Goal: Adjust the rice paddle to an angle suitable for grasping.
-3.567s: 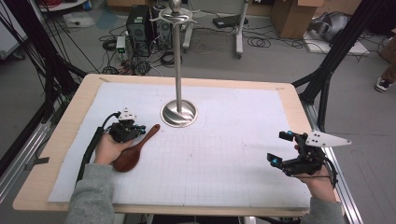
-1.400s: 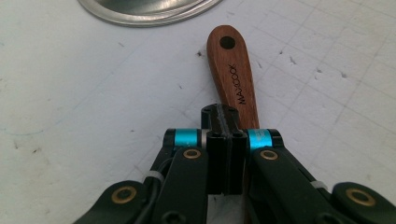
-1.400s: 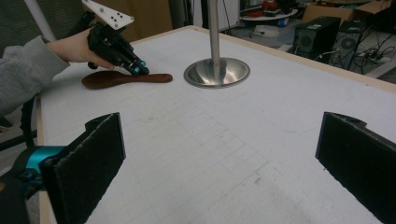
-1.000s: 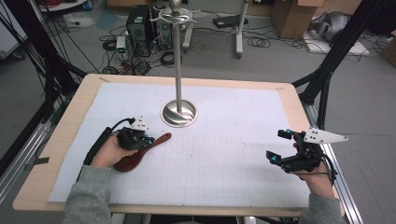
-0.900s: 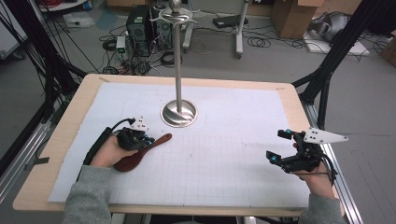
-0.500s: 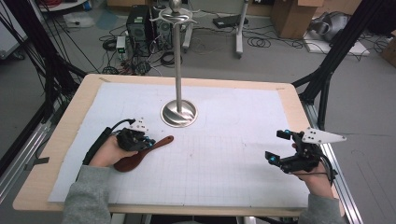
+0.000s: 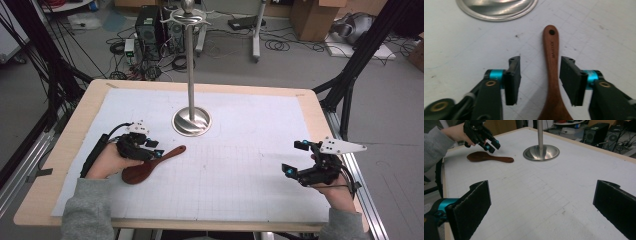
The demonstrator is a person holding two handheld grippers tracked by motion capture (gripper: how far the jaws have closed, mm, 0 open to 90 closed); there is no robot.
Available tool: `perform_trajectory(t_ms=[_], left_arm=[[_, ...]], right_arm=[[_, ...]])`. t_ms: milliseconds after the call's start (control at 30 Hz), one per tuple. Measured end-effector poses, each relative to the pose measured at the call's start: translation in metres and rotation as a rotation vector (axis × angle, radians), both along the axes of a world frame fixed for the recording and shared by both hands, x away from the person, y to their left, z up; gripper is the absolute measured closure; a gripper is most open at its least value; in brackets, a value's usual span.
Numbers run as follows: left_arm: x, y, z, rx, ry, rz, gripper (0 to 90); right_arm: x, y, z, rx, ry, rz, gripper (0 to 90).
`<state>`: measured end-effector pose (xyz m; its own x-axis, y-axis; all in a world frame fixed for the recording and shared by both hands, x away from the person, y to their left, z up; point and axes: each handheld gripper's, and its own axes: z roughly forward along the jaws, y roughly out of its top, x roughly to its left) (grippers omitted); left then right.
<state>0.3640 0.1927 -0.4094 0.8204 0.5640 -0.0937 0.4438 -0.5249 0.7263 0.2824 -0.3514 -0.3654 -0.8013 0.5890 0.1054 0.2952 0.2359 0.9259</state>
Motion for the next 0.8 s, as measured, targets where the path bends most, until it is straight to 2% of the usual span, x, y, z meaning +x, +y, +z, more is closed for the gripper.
perform_trajectory(t_ms=[100,133,167,233,267,367,400,600,700,800], left_arm=[[-0.003,-0.003,0.003,0.014,-0.009,-0.05,36.8],[-0.004,-0.004,0.003,0.005,-0.013,-0.063,30.2],[-0.005,-0.005,0.004,0.009,-0.017,-0.074,27.9],[-0.006,-0.007,0.006,0.016,-0.032,-0.064,22.2],[-0.007,-0.007,0.008,0.009,-0.06,-0.055,22.3],[-0.007,-0.006,0.01,0.008,-0.072,-0.048,20.1],[-0.007,-0.006,0.011,0.014,-0.075,-0.044,18.2],[-0.009,-0.004,0.013,0.015,-0.061,-0.031,18.1],[-0.01,-0.007,0.01,0.058,-0.052,-0.062,18.4],[-0.01,-0.011,0.007,0.08,-0.037,-0.068,19.1]], right_arm=[[0.0,0.0,0.0,-0.007,0.0,0.002,0.0],[0.0,0.0,0.0,-0.005,-0.001,0.001,0.0],[0.0,0.0,0.0,-0.002,0.001,0.001,0.0],[0.0,0.0,0.0,-0.002,0.001,0.0,0.0],[0.0,0.0,0.0,-0.002,0.0,0.0,0.0],[0.001,0.001,-0.001,-0.008,-0.003,0.005,0.0],[0.001,0.003,-0.002,-0.011,0.009,0.011,0.0],[0.002,0.005,-0.004,-0.022,0.016,0.019,0.0],[0.002,0.005,-0.004,-0.021,0.014,0.019,0.0],[0.002,0.005,-0.004,-0.022,0.011,0.023,0.0]])
